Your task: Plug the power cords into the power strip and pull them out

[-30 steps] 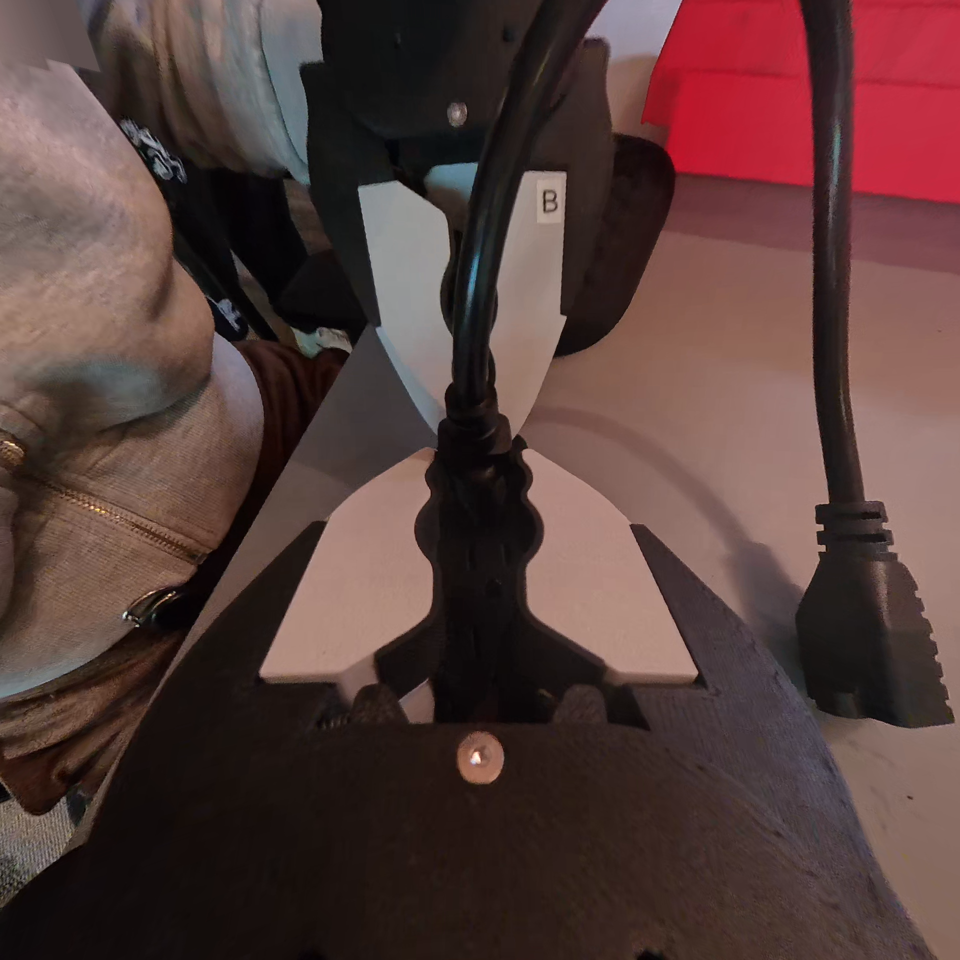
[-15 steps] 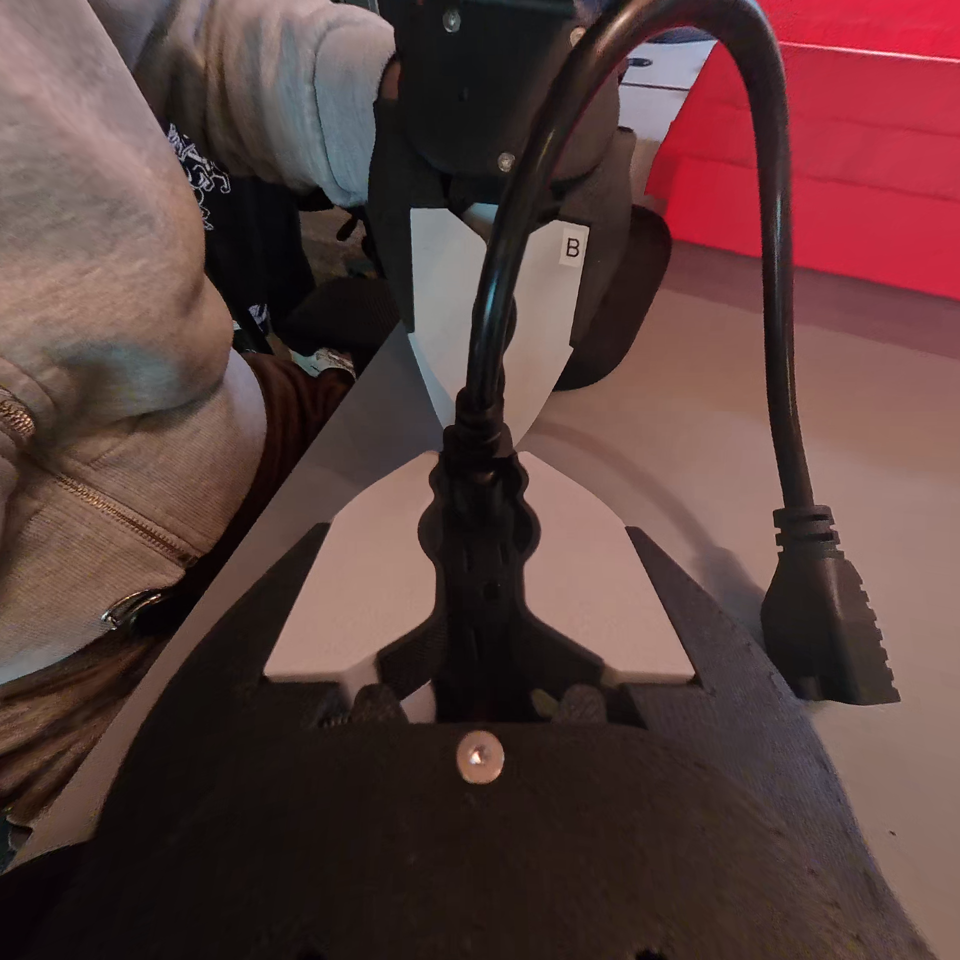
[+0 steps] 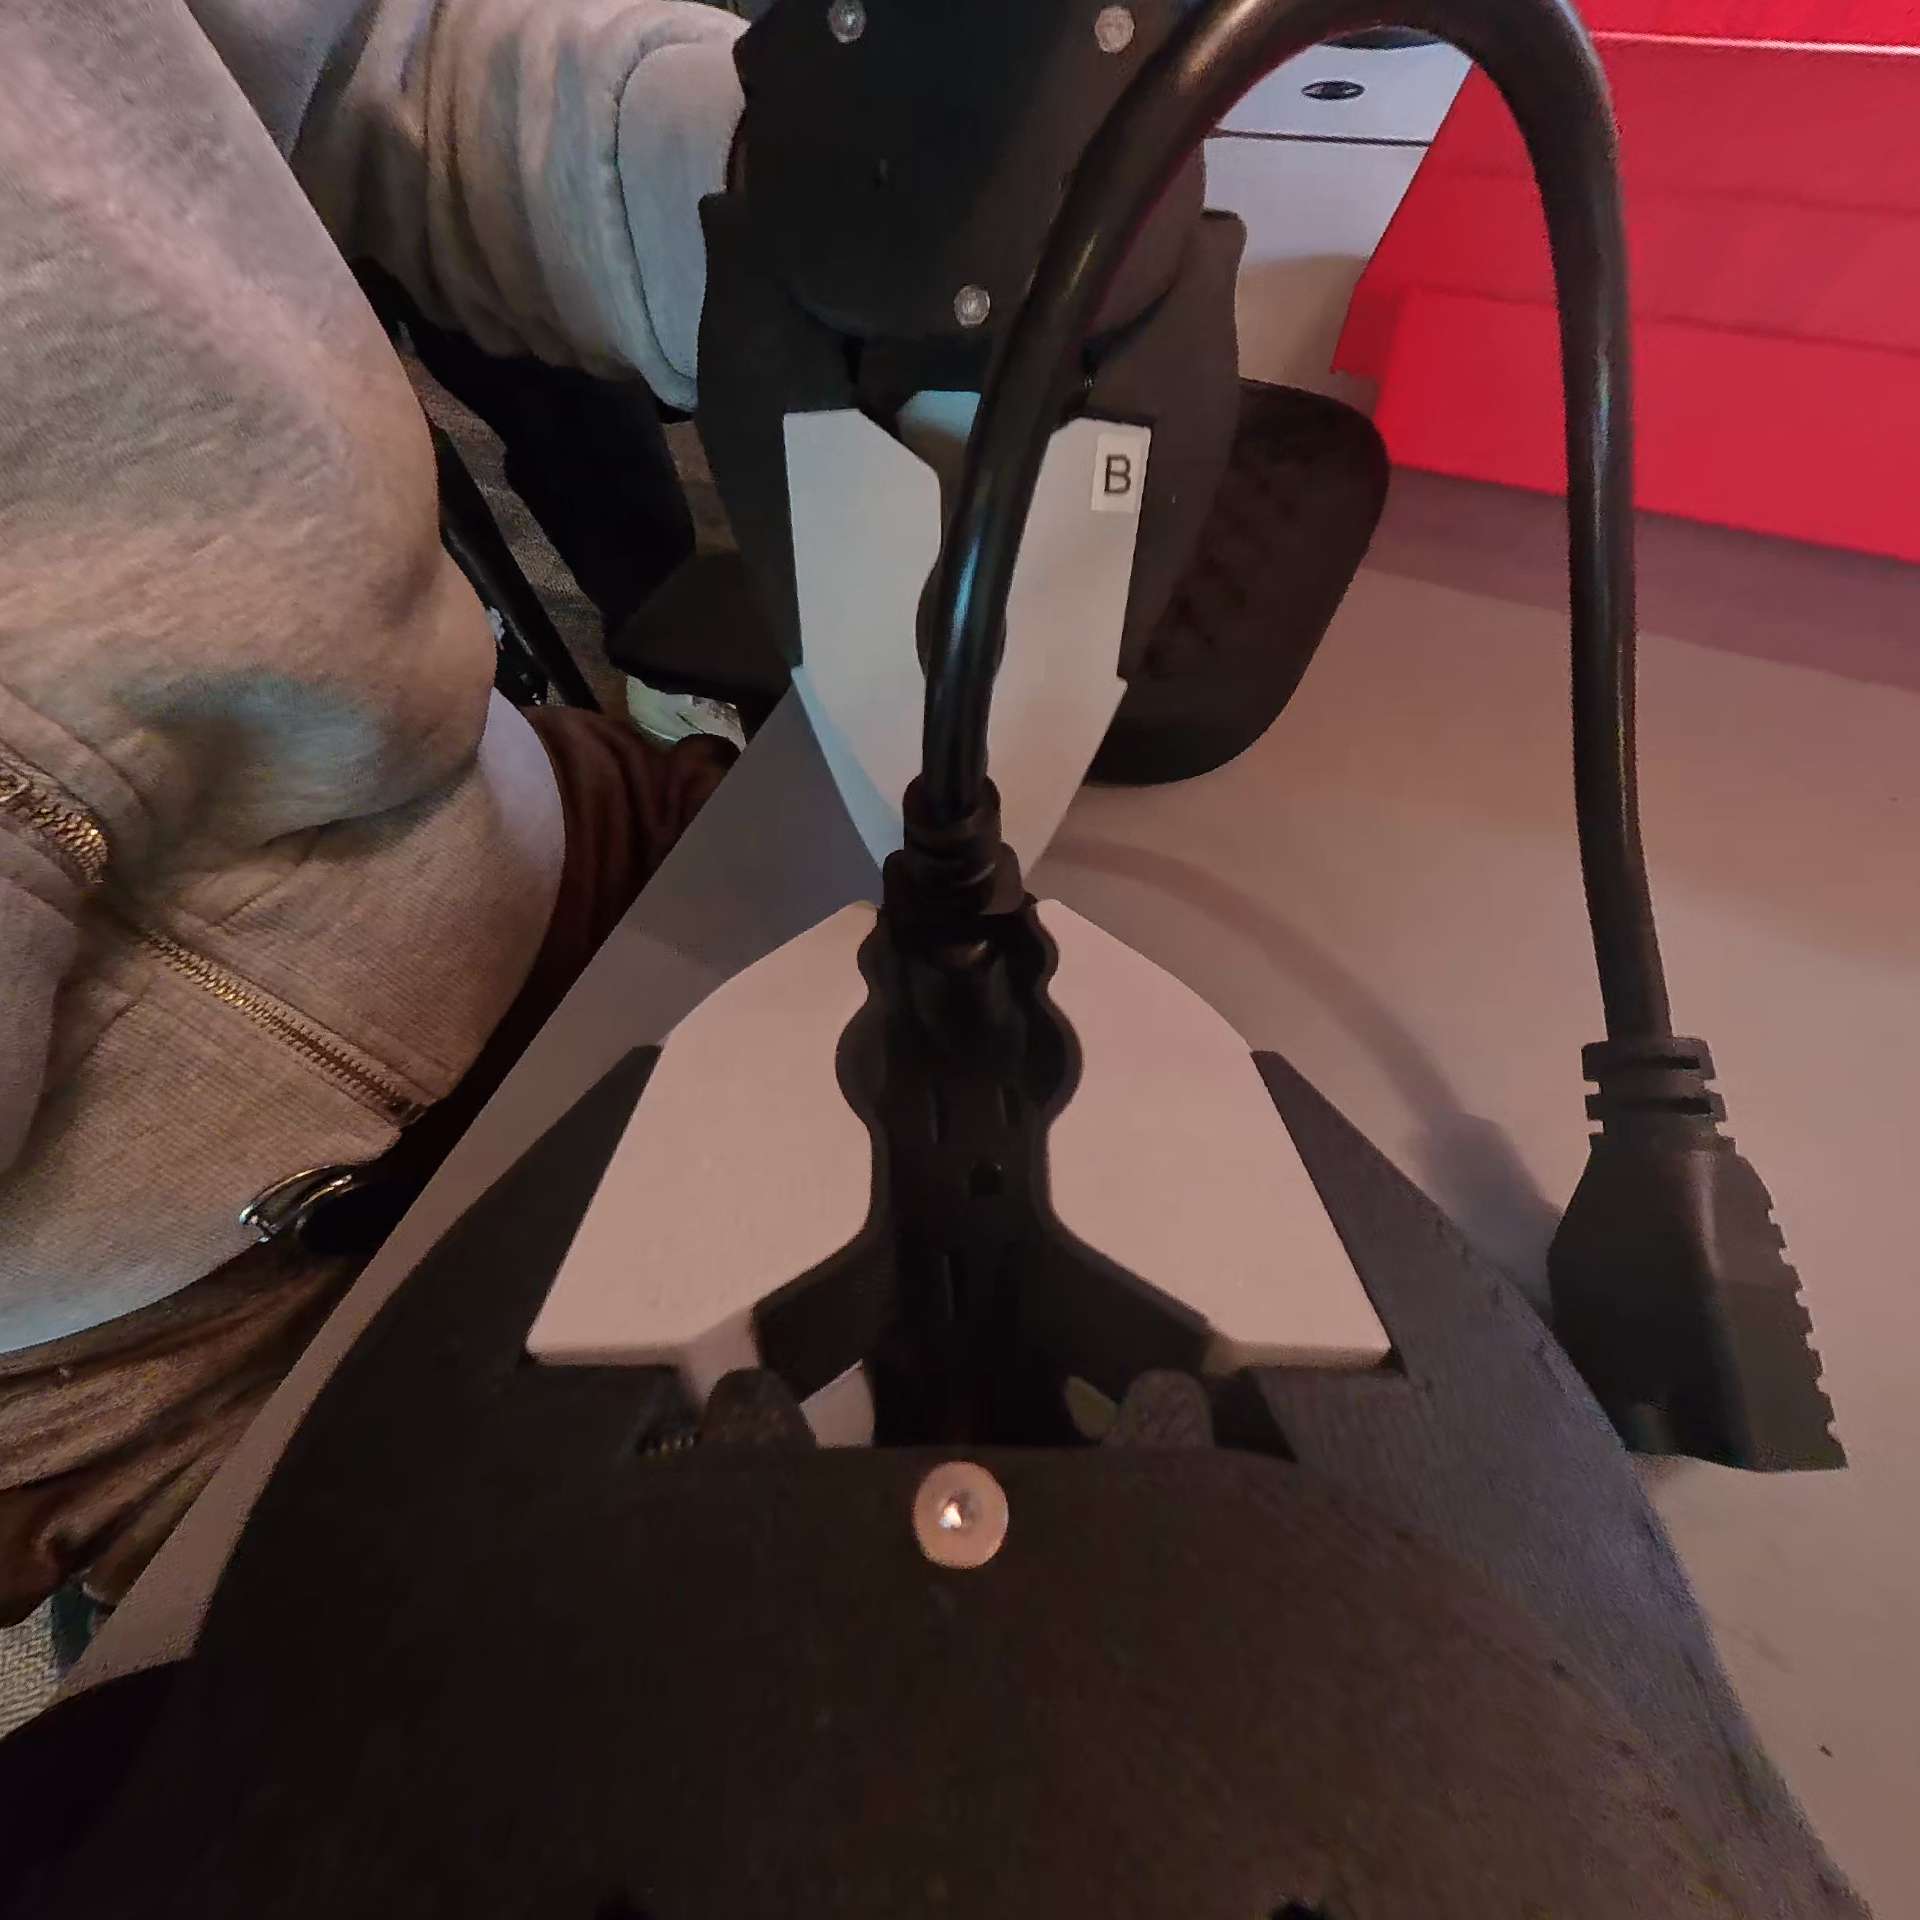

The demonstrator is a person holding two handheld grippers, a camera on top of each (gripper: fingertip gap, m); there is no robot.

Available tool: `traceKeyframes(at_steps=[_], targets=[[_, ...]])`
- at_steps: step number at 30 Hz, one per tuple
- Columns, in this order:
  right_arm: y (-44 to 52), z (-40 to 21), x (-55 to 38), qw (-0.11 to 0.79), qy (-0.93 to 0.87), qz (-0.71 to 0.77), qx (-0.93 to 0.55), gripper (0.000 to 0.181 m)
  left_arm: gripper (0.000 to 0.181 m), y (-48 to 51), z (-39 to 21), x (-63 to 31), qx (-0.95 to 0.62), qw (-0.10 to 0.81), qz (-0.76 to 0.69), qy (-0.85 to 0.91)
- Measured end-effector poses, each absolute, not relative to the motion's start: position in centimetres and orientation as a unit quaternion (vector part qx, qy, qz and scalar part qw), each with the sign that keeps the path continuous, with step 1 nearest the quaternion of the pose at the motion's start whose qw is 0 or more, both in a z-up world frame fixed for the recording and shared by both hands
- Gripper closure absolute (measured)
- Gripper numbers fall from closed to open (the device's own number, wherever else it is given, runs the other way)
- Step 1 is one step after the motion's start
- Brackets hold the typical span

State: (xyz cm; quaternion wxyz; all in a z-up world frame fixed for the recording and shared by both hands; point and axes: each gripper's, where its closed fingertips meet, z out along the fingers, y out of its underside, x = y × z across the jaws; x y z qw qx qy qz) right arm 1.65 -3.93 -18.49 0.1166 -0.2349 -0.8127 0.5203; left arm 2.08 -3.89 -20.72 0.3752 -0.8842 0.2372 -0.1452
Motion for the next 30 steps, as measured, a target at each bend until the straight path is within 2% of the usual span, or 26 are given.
traceKeyframes(at_steps=[12, 16, 17, 18, 19, 20, 23, 25, 28, 30], targets=[[-3.8, -18.0, 1.7, 0.123, -0.8, 0.539, -0.233, 0.161, 0.181, -3.9, -20.7, 2.0, -0.884, 0.373, -0.152, 0.236], [-3.8, -18.1, 1.5, 0.128, -0.801, 0.534, -0.237, 0.159, 0.181, -4.0, -20.5, 1.8, -0.873, 0.402, -0.139, 0.237], [-3.8, -18.1, 1.5, 0.127, -0.801, 0.534, -0.238, 0.159, 0.166, -4.2, -20.5, 1.6, -0.874, 0.403, -0.133, 0.237], [-3.8, -18.1, 1.5, 0.129, -0.8, 0.534, -0.239, 0.159, 0.139, -4.3, -20.4, 1.2, -0.877, 0.404, -0.121, 0.228], [-3.8, -18.1, 1.4, 0.13, -0.799, 0.536, -0.242, 0.159, 0.123, -4.3, -20.6, 0.9, -0.882, 0.401, -0.11, 0.22], [-3.8, -18.1, 1.4, 0.13, -0.798, 0.536, -0.245, 0.159, 0.119, -4.3, -20.7, 0.9, -0.881, 0.404, -0.108, 0.221], [-4.1, -18.2, 1.3, 0.13, -0.8, 0.532, -0.246, 0.158, 0.125, -4.3, -21.0, 1.0, -0.882, 0.398, -0.086, 0.237], [-4.2, -18.2, 1.4, 0.129, -0.8, 0.531, -0.247, 0.158, 0.142, -4.5, -21.7, 1.3, -0.887, 0.378, -0.088, 0.249], [-4.4, -18.2, 1.4, 0.125, -0.803, 0.528, -0.246, 0.158, 0.142, -4.5, -22.0, 1.4, -0.892, 0.365, -0.093, 0.249], [-4.6, -18.0, 1.7, 0.107, -0.807, 0.532, -0.234, 0.151, 0.142, -4.5, -22.1, 1.4, -0.895, 0.358, -0.104, 0.245]])
